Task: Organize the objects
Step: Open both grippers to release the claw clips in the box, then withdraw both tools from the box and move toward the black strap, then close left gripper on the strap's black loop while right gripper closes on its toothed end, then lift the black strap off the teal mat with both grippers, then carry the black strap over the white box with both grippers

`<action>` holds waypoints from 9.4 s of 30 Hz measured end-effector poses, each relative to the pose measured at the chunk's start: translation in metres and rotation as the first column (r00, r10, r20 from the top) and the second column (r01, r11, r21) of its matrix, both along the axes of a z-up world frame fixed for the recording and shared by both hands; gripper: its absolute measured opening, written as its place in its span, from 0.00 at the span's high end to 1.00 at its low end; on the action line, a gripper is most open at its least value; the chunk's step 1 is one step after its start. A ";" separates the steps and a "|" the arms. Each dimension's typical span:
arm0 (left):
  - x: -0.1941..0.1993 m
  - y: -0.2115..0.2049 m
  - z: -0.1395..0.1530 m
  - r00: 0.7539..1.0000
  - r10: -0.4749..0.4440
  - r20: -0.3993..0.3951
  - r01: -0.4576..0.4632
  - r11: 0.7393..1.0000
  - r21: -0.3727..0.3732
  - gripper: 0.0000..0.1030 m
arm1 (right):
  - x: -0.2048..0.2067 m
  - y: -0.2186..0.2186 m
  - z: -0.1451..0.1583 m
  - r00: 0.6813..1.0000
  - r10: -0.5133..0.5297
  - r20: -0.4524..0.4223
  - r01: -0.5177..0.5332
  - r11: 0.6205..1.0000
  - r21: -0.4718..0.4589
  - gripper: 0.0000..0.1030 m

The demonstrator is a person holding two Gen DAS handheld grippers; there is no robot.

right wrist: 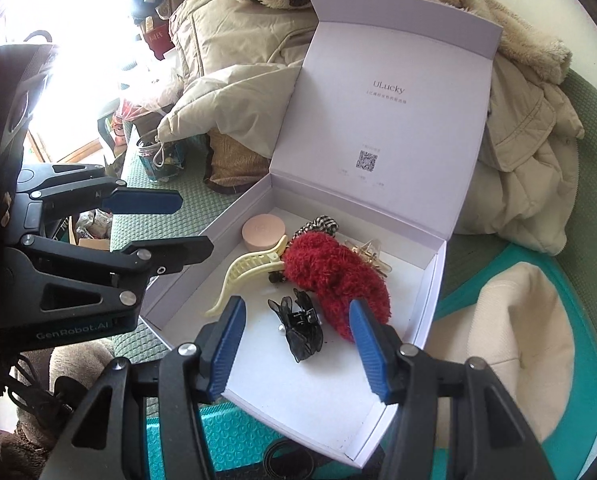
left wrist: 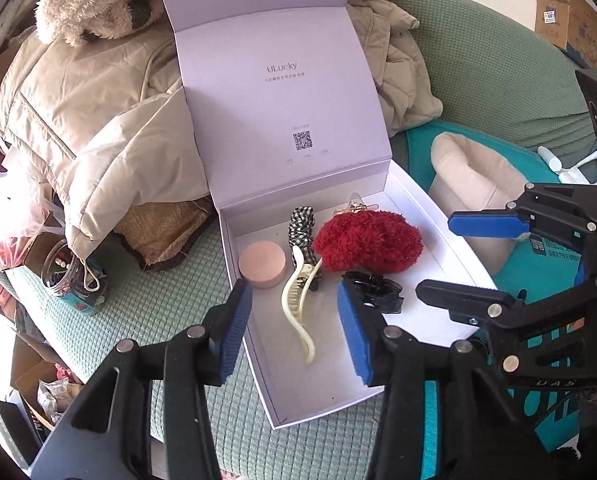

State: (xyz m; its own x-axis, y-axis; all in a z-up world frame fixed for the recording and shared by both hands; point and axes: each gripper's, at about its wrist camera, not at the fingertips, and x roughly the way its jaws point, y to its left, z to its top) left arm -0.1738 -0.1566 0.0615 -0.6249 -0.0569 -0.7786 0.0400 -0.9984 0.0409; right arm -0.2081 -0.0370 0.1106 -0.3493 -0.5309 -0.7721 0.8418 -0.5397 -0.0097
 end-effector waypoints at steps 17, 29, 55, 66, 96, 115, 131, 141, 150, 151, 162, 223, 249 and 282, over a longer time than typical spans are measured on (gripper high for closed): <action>0.063 0.027 0.037 0.996 0.052 -0.073 -0.048 0.998 0.046 0.49 | 0.044 0.050 0.035 0.996 -0.065 -0.066 0.061 0.996 -0.058 0.47; 0.107 0.064 0.043 0.993 0.038 -0.111 -0.033 0.998 0.049 0.34 | 0.073 0.090 0.038 0.991 -0.120 -0.065 0.114 0.989 -0.093 0.47; 0.160 0.113 -0.003 0.997 0.003 -0.073 0.004 0.995 0.098 0.23 | 0.103 0.168 -0.001 0.962 -0.272 0.016 0.272 0.959 -0.084 0.33; 0.140 0.121 -0.043 1.000 -0.018 0.006 0.017 0.986 0.164 0.23 | 0.089 0.180 -0.040 0.950 -0.305 0.070 0.308 0.951 -0.031 0.33; 0.047 0.144 -0.103 0.997 -0.044 0.065 0.028 0.974 0.226 0.23 | 0.008 0.182 -0.101 0.935 -0.297 0.195 0.305 0.952 -0.012 0.33; 0.038 0.151 -0.114 0.996 -0.072 0.052 0.059 0.973 0.224 0.60 | 0.016 0.184 -0.105 0.934 -0.318 0.161 0.317 0.948 0.037 0.82; 0.076 0.150 -0.108 0.993 -0.103 0.058 0.086 0.965 0.248 0.60 | 0.070 0.175 -0.099 0.957 -0.177 0.230 0.184 0.983 -0.010 0.82; 0.101 0.131 -0.108 0.996 -0.059 0.072 0.038 0.964 0.264 0.60 | 0.089 0.167 -0.078 0.978 -0.160 0.133 0.168 0.984 -0.052 0.76; 0.096 0.131 -0.117 0.995 -0.052 0.086 0.028 0.966 0.256 0.59 | 0.068 0.171 -0.088 0.964 -0.255 0.081 0.259 0.965 -0.045 0.44; 0.096 0.131 -0.119 0.995 -0.051 0.090 0.026 0.966 0.257 0.59 | 0.066 0.170 -0.090 0.964 -0.255 0.080 0.259 0.965 -0.042 0.44; 0.094 0.147 -0.128 0.994 -0.102 0.035 0.093 0.977 0.190 0.36 | 0.061 0.147 -0.113 0.974 -0.222 0.033 0.223 0.975 -0.009 0.44; 0.153 0.081 -0.088 0.986 0.152 -0.067 -0.136 0.971 0.197 0.63 | 0.109 0.090 -0.070 0.999 -0.018 -0.028 0.017 0.999 -0.041 0.82; 0.149 0.046 -0.012 0.975 0.202 -0.094 -0.191 0.975 0.117 0.63 | 0.109 0.058 0.004 0.993 0.078 -0.083 -0.089 0.987 -0.137 0.82; 0.016 0.026 -0.048 0.995 0.100 -0.008 -0.098 0.989 0.112 0.63 | 0.007 0.027 -0.028 0.999 0.015 -0.034 -0.018 0.995 -0.097 0.82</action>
State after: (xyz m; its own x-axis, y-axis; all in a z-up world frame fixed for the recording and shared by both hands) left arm -0.1574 -0.1307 0.0135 -0.6309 -0.0322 -0.7752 0.1387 -0.9877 -0.0719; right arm -0.2009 -0.0101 0.0822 -0.3645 -0.6086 -0.7048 0.8507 -0.5255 0.0139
